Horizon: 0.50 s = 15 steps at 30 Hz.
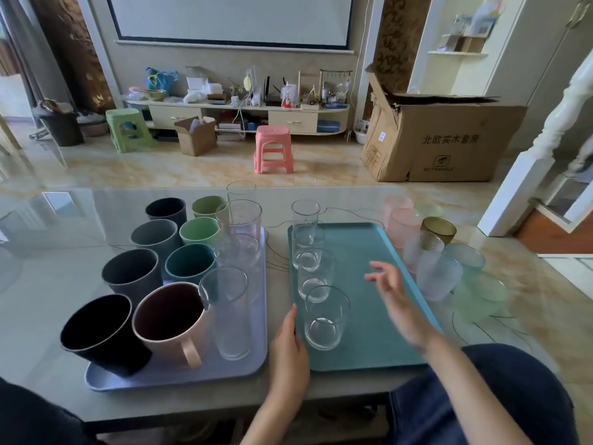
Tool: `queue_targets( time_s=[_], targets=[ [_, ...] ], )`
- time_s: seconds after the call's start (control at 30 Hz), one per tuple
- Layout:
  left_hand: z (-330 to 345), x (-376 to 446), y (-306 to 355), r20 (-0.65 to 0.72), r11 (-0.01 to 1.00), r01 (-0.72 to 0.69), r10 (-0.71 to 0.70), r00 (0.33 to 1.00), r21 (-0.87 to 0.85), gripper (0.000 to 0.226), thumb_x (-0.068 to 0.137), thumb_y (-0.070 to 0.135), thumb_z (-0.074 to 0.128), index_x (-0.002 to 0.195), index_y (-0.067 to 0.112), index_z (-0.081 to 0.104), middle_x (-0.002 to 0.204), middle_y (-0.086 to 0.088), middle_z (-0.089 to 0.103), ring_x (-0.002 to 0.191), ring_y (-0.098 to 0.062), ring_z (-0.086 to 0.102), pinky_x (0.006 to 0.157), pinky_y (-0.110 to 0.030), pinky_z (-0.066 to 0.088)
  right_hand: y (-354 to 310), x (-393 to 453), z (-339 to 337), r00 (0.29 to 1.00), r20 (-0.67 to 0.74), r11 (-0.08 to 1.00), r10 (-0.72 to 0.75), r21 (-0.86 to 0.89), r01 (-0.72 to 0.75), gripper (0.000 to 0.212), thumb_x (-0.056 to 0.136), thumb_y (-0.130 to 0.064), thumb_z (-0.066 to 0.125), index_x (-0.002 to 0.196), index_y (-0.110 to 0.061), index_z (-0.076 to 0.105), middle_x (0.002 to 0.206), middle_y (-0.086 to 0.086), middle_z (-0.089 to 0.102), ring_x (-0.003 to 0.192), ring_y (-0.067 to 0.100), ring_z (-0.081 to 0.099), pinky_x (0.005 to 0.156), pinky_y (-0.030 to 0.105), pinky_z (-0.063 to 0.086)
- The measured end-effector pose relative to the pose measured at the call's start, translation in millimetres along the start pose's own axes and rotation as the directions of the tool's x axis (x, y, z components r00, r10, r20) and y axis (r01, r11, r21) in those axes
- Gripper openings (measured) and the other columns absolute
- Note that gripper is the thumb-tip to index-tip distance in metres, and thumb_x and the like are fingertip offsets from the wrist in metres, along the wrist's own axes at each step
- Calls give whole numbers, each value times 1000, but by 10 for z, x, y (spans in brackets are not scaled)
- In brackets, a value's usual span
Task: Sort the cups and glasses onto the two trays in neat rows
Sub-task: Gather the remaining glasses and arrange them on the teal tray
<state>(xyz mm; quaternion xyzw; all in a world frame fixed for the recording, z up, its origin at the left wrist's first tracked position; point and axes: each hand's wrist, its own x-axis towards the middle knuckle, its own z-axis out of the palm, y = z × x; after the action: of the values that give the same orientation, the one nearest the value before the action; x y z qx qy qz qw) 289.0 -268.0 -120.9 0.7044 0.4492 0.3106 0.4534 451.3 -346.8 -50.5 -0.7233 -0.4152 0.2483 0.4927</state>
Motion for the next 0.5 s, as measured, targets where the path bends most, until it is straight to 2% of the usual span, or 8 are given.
queue_targets(
  time_s=[0.03, 0.1, 0.17, 0.23, 0.27, 0.33, 0.4, 0.5],
  targets=[
    [9, -6, 8, -1, 1000, 2, -2, 1000, -5, 55, 87, -14, 38, 138, 5, 42, 138, -3, 51, 128, -14, 46, 94, -4, 25, 53, 4, -130, 994, -82, 998, 68, -9, -69, 91, 55, -91, 38, 121, -29, 35, 116, -5, 47, 111, 10, 44, 86, 20, 34],
    [28, -17, 11, -4, 1000, -7, 7, 1000, 2, 57, 85, -16, 37, 138, 5, 43, 140, -5, 49, 128, -11, 44, 99, -7, 27, 295, 15, -308, 943, -295, 927, 152, -289, -240, 57, 84, -60, 46, 116, -14, 41, 110, 6, 54, 112, 29, 46, 85, 31, 36],
    [52, -20, 32, -7, 1000, -12, 12, 1000, 11, 61, 82, -21, 35, 137, 5, 44, 142, -9, 47, 133, -17, 43, 110, -20, 28, 536, 20, -357, 873, -440, 699, 210, -557, -448, 37, 95, -35, 44, 113, -3, 40, 116, 22, 54, 113, 40, 44, 87, 40, 36],
    [87, -16, 53, -26, 1000, 6, -6, 1000, 9, 64, 80, -23, 33, 137, 4, 44, 142, -12, 46, 134, -21, 42, 112, -28, 29, 662, 18, -331, 827, -454, 514, 332, -648, -562, 35, 98, -32, 37, 114, -1, 38, 120, 25, 51, 114, 40, 44, 86, 41, 41],
    [101, -18, 69, -36, 1000, 20, -20, 999, -2, 63, 81, -22, 33, 137, 5, 43, 142, -12, 46, 134, -21, 42, 112, -29, 29, 682, 22, -320, 815, -447, 470, 368, -667, -578, 35, 98, -31, 34, 116, -1, 38, 121, 25, 50, 114, 40, 45, 87, 42, 42],
    [96, -31, 107, -49, 998, 29, -31, 998, -49, 59, 85, -18, 34, 137, 7, 45, 141, -11, 48, 132, -21, 44, 110, -27, 31, 701, 73, -319, 802, -464, 459, 376, -659, -596, 31, 99, -27, 34, 117, -2, 36, 122, 25, 51, 112, 40, 49, 84, 42, 44],
    [63, -25, 128, -27, 998, 9, -11, 1000, -69, 55, 89, -12, 36, 138, 10, 45, 135, -12, 54, 126, -25, 50, 103, -29, 37, 711, 112, -334, 769, -517, 497, 376, -588, -638, 29, 96, -17, 39, 119, -1, 31, 121, 28, 51, 110, 42, 52, 78, 42, 43],
    [20, 32, 158, 22, 998, 21, -19, 1000, -56, 52, 91, -6, 38, 139, 14, 42, 126, -13, 61, 117, -30, 56, 94, -29, 44, 698, 120, -355, 745, -515, 463, 423, -583, -667, 30, 92, -4, 39, 121, 1, 34, 125, 26, 52, 114, 40, 53, 84, 43, 45]
  ],
)
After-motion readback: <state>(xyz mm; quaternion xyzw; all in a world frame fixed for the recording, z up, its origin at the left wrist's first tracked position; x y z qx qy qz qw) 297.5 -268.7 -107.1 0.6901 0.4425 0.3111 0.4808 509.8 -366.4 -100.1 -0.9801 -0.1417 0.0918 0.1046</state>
